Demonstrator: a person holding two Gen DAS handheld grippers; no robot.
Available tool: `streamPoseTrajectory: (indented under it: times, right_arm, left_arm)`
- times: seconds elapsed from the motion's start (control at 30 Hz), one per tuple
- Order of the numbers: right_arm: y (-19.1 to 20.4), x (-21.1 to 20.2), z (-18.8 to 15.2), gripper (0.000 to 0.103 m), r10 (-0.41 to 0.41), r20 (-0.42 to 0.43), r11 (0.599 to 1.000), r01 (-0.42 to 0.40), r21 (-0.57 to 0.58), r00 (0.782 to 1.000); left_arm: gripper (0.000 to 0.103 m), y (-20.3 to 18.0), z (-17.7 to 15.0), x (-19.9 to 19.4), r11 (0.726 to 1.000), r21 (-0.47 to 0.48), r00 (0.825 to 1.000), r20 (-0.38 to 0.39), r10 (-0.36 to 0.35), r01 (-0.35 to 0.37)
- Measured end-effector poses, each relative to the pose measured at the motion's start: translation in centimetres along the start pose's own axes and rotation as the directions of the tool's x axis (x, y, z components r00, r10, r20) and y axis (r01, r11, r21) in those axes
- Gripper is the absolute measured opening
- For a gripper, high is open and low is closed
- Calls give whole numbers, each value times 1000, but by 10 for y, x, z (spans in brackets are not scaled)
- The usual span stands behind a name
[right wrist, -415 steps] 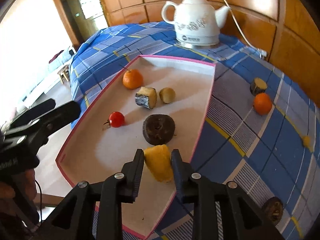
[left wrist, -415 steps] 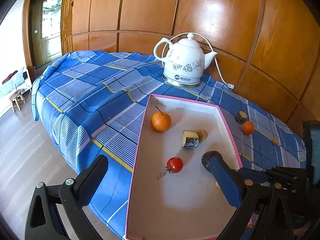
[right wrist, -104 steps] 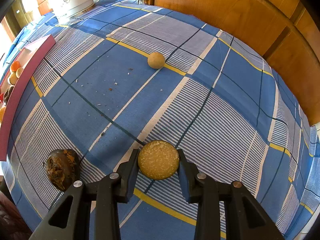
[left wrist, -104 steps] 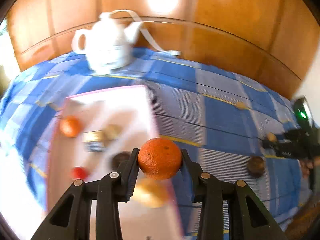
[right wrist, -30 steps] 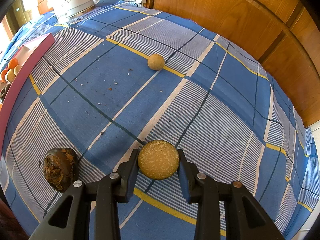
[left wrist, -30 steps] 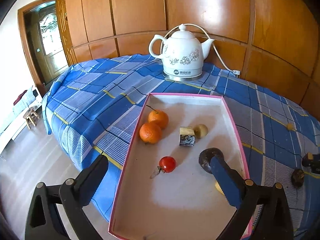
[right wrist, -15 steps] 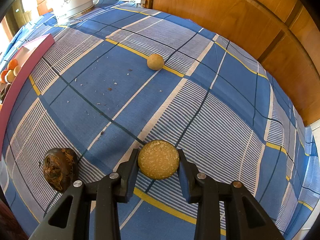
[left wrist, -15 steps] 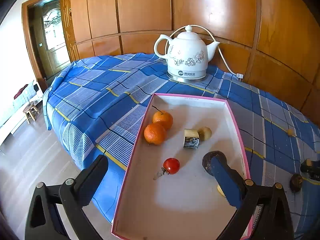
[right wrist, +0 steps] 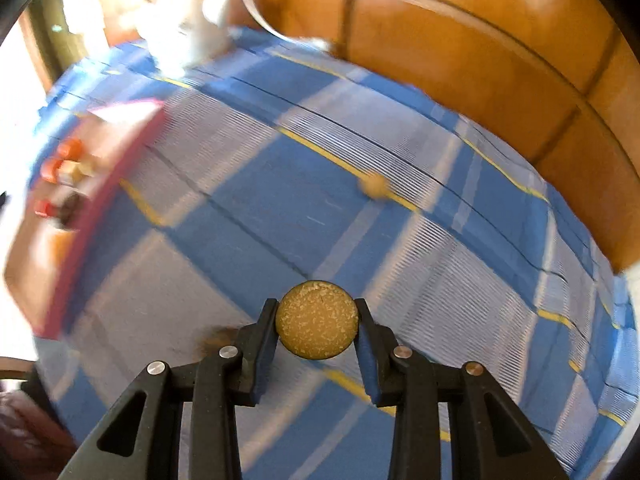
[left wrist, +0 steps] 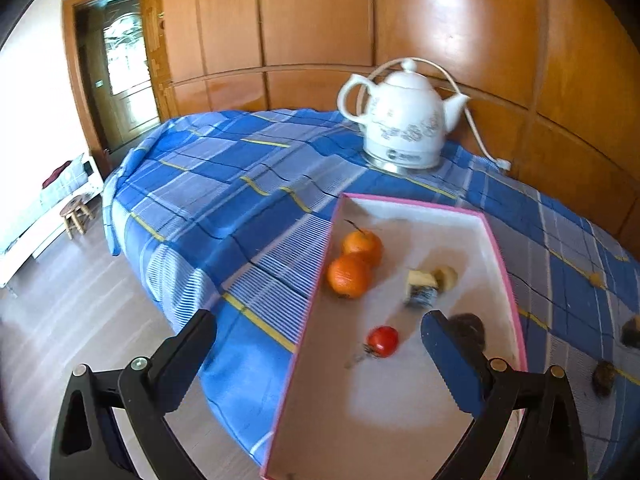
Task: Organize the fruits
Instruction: 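Carry the tan disc into the tray with the right tool while the left tool lifts away, then open the right tool to release the tan disc in the tray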
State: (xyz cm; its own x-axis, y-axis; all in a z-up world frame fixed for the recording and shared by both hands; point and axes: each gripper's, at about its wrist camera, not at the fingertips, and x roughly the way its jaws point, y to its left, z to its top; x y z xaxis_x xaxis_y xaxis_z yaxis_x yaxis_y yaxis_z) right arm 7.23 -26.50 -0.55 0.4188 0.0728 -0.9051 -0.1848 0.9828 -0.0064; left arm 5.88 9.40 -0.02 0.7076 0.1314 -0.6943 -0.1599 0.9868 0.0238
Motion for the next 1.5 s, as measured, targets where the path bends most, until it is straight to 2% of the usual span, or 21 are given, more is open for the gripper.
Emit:
streamPoseTrajectory:
  times: [0.13,0.3,0.4,0.57,0.7,0.8,0.93,1.2,1.33,1.5]
  right_arm:
    - [53,-13,14,36,142,58,988,-137,-74,988]
    - [133,-19,28,36,322,80,933,-302,-195,943]
    - [172,-14,32,36,393,76,901,-367,-232,917]
    - [214,8,43,36,439,48,876,-415,-244,897]
    - [237,31,51,36,431,14,877,-416,-243,902]
    - [242,43,53,41,418,-3,881,-406,-242,908]
    - [240,40,53,52,441,17,877,-426,-223,898]
    - [198,2,46,53,446,113,888,-423,-178,888]
    - [165,-12,36,53,409,141,910,-391,-139,902]
    - [123,-19,21,53,335,152,942,-325,-87,930]
  left_arm:
    - [103,16,8,-3,999,-28,999,26,45,-45]
    - [103,36,14,-5,994,-52,994,51,99,-96]
    - [103,45,15,-4,992,-63,992,51,111,-108]
    - [103,49,13,0,993,-68,994,35,103,-100]
    - [103,47,11,3,994,-61,995,25,93,-91]
    - [103,45,9,4,995,-57,996,20,85,-84]
    - [103,42,7,5,996,-50,997,15,78,-77]
    - [103,27,5,-3,999,-26,1000,23,20,-20]
    - [103,12,4,-10,1000,11,999,31,-10,10]
    - [103,-8,2,-17,996,60,997,32,-68,66]
